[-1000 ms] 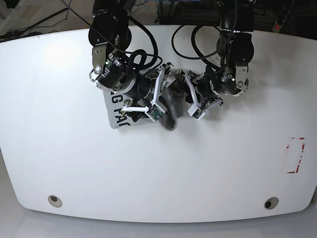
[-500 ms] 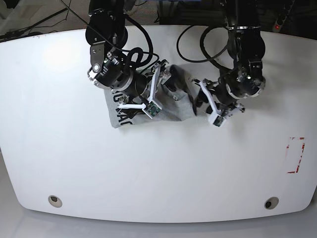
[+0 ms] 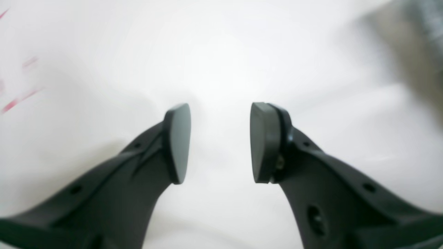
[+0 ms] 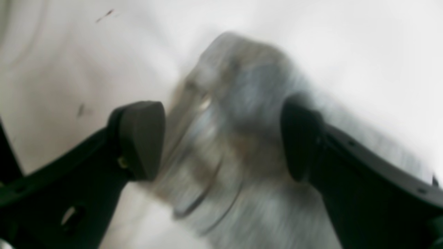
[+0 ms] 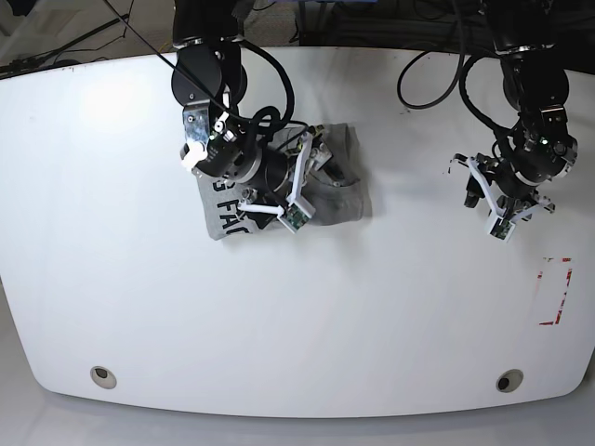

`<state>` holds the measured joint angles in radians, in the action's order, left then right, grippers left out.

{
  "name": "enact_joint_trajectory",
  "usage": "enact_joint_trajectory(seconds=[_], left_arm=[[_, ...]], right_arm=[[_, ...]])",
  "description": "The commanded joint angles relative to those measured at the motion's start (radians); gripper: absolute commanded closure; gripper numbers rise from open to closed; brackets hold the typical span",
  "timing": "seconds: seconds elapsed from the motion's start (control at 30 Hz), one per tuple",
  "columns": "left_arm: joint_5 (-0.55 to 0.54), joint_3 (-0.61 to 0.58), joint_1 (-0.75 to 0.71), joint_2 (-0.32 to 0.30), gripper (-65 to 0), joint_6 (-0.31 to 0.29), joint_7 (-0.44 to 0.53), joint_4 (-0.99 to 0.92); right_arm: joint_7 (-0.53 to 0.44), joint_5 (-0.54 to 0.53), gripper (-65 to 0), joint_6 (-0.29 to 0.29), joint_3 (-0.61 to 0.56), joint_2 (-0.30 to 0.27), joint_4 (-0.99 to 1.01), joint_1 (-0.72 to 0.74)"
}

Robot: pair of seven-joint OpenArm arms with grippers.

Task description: Fold the T-shirt properly

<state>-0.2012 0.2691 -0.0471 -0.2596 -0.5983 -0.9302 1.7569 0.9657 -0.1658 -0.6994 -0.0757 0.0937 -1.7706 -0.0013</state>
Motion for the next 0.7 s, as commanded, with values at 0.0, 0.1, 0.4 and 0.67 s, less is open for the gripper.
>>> enact_joint_trajectory(seconds=[0.0, 0.1, 0.4, 0.67], left_arm=[[-0.013, -0.006, -0.01, -0.037, -25.3, 0.001, 0.017, 0.024], [-0.013, -0.006, -0.009, -0.04, -25.3, 0.001, 0.017, 0.024], [-0.01, -0.156, -0.009, -0.034, -25.3, 0.001, 0.017, 0.051], [-0.008, -0.368, 0.039, 0.027, -25.3, 0.002, 0.017, 0.142]], right_arm=[[-0.072, -0.016, -50.1, 0.001, 0.009, -0.008, 0.085, 0.082], [-0.116, -0.018, -50.1, 0.001, 0.067, -0.025, 0.202, 0.154], [-0.164, -0.03, -50.1, 0.001, 0.184, -0.076, 0.41, 0.315], [0.032, -0.123, -50.1, 0.001, 0.324, -0.125, 0.162, 0.277]])
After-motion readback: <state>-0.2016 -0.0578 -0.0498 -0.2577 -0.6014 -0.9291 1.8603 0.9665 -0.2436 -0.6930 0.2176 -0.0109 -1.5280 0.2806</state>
